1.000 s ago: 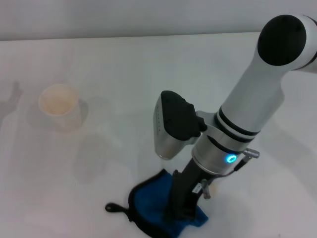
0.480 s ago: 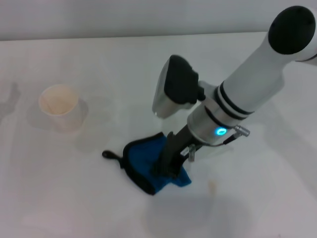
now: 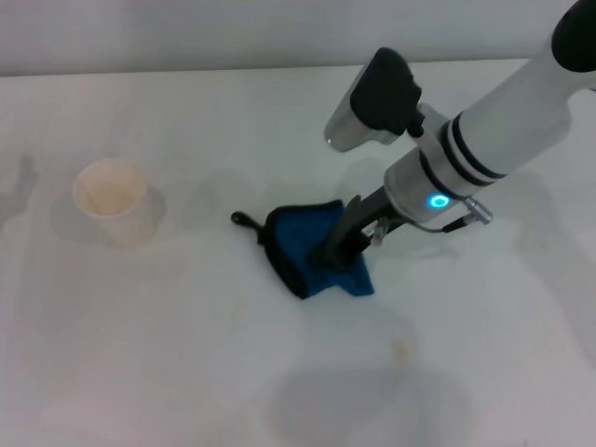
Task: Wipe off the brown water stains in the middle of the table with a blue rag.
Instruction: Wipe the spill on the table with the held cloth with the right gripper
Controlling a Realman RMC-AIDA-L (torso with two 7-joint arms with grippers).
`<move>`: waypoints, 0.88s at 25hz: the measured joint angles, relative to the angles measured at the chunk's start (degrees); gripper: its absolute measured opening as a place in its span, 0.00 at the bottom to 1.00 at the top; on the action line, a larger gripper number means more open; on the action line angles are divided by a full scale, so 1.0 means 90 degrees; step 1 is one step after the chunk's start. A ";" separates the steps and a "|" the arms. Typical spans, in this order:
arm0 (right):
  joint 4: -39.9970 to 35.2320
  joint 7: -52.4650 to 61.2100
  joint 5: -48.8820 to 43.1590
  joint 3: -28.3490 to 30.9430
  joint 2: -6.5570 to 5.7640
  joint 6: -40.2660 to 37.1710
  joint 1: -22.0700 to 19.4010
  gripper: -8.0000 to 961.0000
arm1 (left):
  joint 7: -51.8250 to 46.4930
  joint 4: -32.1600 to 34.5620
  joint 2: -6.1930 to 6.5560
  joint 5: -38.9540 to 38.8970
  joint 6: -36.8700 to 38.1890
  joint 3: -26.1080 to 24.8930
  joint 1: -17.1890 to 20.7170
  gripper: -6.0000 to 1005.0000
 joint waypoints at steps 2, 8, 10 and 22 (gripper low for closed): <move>0.0034 0.0220 -0.0221 0.0032 0.0011 -0.0152 0.0020 0.06 | 0.0000 0.0002 -0.0002 0.0000 0.0000 0.0000 0.0000 0.87; -0.0160 0.0245 0.0015 -0.0473 0.0074 0.0002 0.0066 0.06 | 0.0000 0.0004 -0.0006 0.0000 0.0000 0.0000 -0.0002 0.87; -0.0218 0.0209 0.0168 -0.0674 0.0073 0.0051 0.0082 0.06 | 0.0000 0.0004 -0.0006 0.0000 0.0000 0.0000 -0.0002 0.87; -0.0497 -0.0738 0.0757 -0.1622 0.0070 0.2028 0.0080 0.05 | 0.0000 0.0060 0.0004 0.0000 0.0000 -0.0010 -0.0002 0.87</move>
